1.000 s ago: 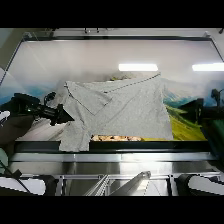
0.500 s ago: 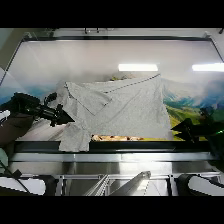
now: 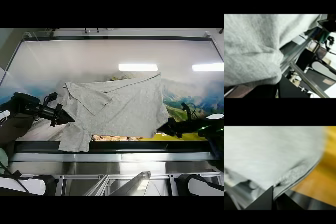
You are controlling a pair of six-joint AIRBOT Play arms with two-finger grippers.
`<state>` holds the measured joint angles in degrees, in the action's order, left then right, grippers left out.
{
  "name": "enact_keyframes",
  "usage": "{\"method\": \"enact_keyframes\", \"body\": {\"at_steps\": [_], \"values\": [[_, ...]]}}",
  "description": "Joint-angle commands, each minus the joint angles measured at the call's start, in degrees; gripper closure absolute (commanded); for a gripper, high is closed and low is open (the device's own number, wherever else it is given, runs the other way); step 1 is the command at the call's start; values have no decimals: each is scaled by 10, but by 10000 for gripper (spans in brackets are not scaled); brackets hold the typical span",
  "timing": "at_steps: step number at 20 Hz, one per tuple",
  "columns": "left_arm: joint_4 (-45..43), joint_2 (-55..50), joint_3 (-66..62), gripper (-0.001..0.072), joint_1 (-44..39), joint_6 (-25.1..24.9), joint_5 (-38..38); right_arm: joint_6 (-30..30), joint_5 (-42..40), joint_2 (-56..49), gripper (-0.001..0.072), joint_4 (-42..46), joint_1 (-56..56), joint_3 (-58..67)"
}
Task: Fold the shirts.
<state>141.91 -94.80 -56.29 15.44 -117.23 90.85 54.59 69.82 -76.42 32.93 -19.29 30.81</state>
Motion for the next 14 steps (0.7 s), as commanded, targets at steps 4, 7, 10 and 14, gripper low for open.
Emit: {"method": "enact_keyframes", "body": {"at_steps": [4,7,10,14], "values": [[297,219,-6,689,1,-106,137,-112,196,202,697,-356,-7,24],[297,442,-88,688,13,-59,141,-108,131,413,698,-521,-67,86],[278,620,-276,685,90,-68,49,-45,-13,571,699,-502,-180,189],[57,655,-500,683,144,-14,-54,15,-89,580,699,-304,-214,369]]}}
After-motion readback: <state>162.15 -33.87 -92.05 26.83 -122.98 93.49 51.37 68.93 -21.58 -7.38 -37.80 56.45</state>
